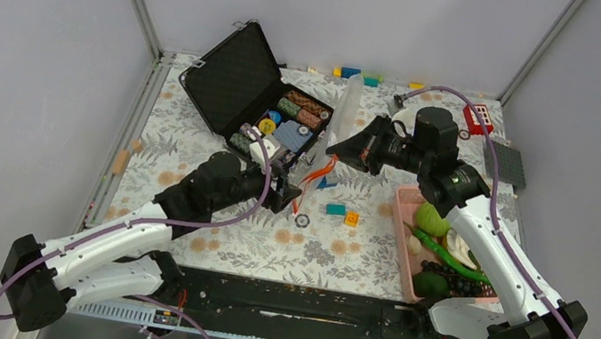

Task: Place the food in the zip-top bag and seal the zipper
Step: Open the zipper of the food storage bag.

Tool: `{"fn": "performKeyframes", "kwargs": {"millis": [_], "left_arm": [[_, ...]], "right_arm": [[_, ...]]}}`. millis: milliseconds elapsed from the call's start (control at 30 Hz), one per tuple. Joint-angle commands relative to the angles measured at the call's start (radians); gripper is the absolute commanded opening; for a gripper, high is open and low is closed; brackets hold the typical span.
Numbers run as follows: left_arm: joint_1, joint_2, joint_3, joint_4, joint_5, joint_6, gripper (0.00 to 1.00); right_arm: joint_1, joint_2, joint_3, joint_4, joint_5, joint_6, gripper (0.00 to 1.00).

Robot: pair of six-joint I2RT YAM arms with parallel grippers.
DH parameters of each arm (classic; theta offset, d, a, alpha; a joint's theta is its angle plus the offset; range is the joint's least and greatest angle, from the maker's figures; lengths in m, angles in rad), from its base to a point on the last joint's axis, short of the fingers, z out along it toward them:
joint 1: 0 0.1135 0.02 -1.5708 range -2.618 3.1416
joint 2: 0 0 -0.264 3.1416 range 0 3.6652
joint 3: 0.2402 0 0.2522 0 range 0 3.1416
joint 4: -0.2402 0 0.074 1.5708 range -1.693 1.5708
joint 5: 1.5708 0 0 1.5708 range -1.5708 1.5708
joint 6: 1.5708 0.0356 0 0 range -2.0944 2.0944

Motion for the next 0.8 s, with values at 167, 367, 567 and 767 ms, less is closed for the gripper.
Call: {"fn": "performKeyframes", "kwargs": {"millis": [167,367,567,767], "left_arm": [[-0.006,0.013,-0.018,0.155,-0.018,-0.019,0.61],[-0.023,0.068,-0.003,0.224,0.024,-0.02,0.6],[-0.037,0.131,0.011,0.285,0.039,-0.03,0.47],[-0.04,0.137,0.005,0.342,0.03,-0.038,0.25]], "right_arm": [[0.013,-0.002,0.009,0.044,-0.068,0.019,0.0],[0.013,0.002,0.005,0.045,-0.07,0.029,0.0],[0.013,0.022,0.003,0.045,-0.068,0.031,0.0],[0.013,0.023,-0.011,0.045,-0.052,0.025,0.0]]}}
